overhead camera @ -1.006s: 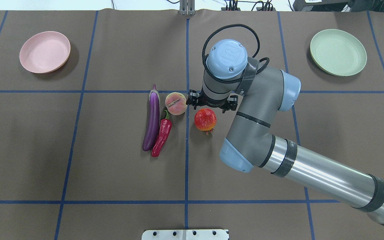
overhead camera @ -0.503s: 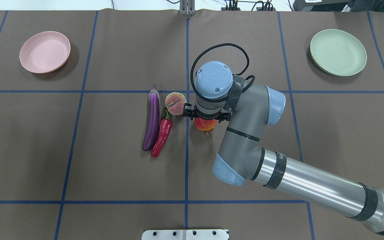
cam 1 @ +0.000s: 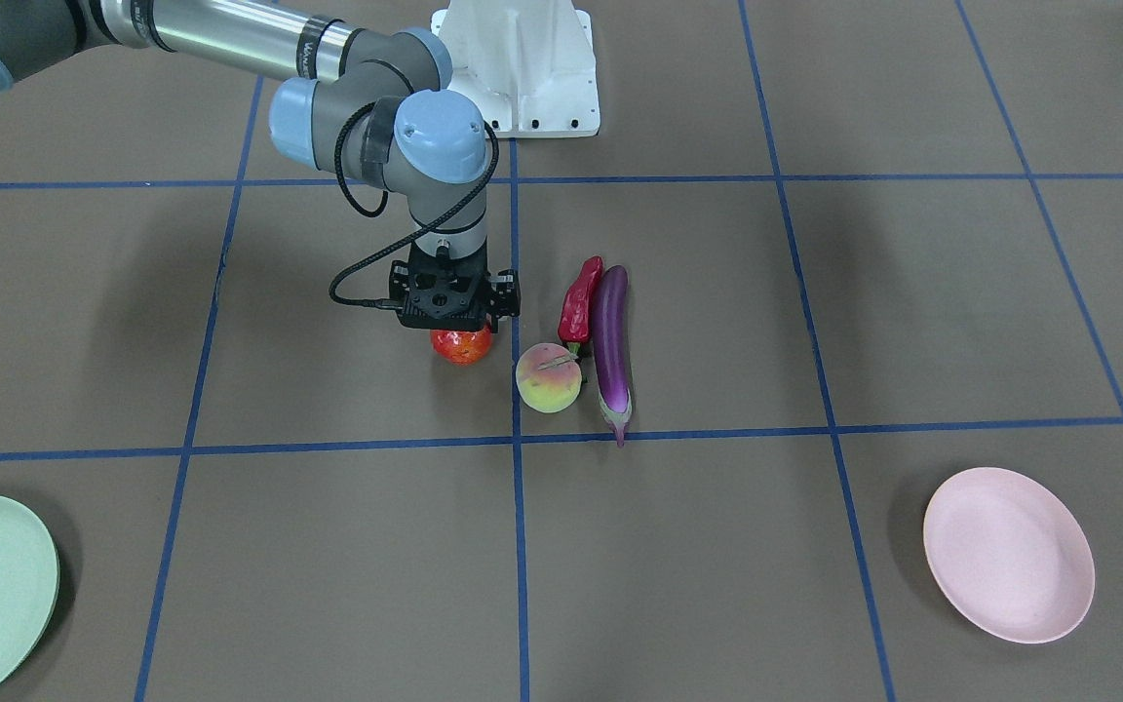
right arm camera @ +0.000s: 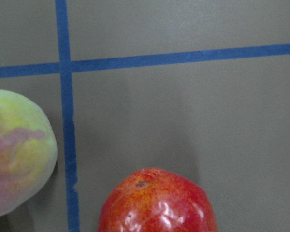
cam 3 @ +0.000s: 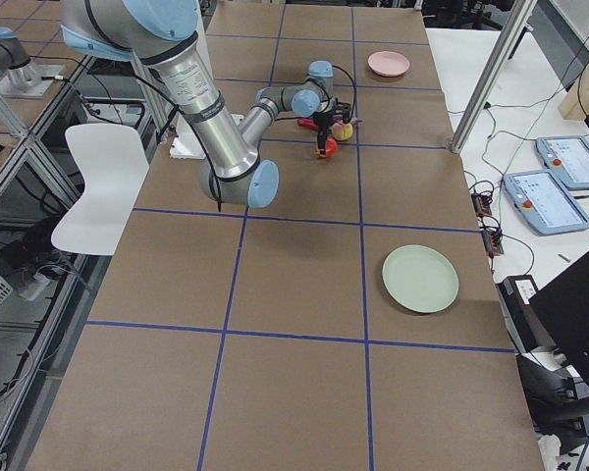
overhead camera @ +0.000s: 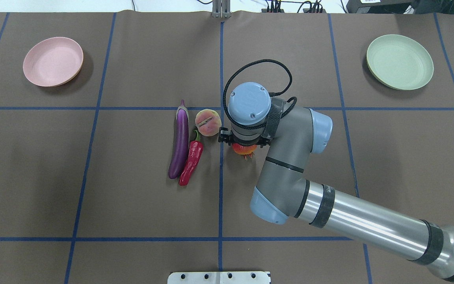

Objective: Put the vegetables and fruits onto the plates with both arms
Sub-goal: 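Lower the right gripper and grasp the red pomegranate, then carry the pomegranate to the green plate with right gripper while left arm moves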

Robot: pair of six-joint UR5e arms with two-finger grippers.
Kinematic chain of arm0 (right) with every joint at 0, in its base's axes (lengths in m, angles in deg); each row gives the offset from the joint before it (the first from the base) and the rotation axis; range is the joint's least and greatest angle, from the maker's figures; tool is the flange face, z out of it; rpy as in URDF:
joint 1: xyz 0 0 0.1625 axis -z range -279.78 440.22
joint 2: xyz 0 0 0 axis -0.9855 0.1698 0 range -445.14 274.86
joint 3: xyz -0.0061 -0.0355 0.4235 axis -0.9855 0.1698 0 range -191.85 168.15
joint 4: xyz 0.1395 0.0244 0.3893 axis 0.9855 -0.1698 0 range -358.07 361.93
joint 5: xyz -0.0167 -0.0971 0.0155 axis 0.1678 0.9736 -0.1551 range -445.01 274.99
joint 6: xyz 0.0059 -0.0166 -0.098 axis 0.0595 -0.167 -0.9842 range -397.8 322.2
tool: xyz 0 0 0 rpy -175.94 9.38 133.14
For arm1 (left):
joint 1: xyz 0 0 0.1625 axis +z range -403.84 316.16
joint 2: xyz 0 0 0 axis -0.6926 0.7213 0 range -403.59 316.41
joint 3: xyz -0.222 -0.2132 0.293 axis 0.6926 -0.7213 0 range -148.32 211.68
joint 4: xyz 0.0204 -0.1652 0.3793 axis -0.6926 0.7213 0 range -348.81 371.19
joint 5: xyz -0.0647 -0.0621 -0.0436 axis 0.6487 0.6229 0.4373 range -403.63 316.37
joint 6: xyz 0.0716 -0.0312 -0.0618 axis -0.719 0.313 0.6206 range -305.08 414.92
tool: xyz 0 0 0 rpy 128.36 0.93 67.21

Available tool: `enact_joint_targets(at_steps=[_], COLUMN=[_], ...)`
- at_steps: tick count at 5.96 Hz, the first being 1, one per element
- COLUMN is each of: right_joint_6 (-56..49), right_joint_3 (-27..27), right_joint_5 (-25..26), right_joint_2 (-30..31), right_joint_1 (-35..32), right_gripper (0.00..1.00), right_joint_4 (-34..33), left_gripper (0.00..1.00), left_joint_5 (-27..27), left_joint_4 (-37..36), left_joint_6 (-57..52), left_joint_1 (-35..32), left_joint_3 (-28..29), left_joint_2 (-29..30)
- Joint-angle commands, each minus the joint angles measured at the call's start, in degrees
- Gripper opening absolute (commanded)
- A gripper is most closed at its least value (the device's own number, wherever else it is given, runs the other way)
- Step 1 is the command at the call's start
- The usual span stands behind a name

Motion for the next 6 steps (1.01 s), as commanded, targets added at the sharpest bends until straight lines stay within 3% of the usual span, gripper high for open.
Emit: enact_joint_targets(at_steps=[1, 2, 3, 4, 6], right_joint_6=[-0.66, -1.88, -2.07, -5.21, -16.60], right_joint_3=[0.97, 0.63, -0.24, -3.82, -4.64], right_joint_5=[1.19, 1.45, 1.72, 0.59, -8.51], right_joint_2=[0.04, 0.13, 0.13, 0.82, 3.80], right_joint_1=[0.46, 0.29, -1.37, -5.30, -16.01], right_gripper=[0.62, 0.27, 0.00, 0.00, 0.00], right_joint_4=[0.38, 0.29, 0.21, -0.32, -0.23], left_gripper=[1.00, 1.00, 1.00, 1.00, 1.00], left_joint_5=[0.00, 0.00, 0.00, 0.00, 0.09], left_joint_4=[0.00, 0.00, 0.00, 0.00, 0.00], left_joint_6=[0.00, 0.00, 0.00, 0.00, 3.31], left_joint_1=[0.00, 0.00, 0.00, 0.00, 0.43], left_joint_3=[0.03, 0.03, -0.06, -0.15, -0.15], left_joint_2=[0.00, 0.00, 0.00, 0.00, 2.44])
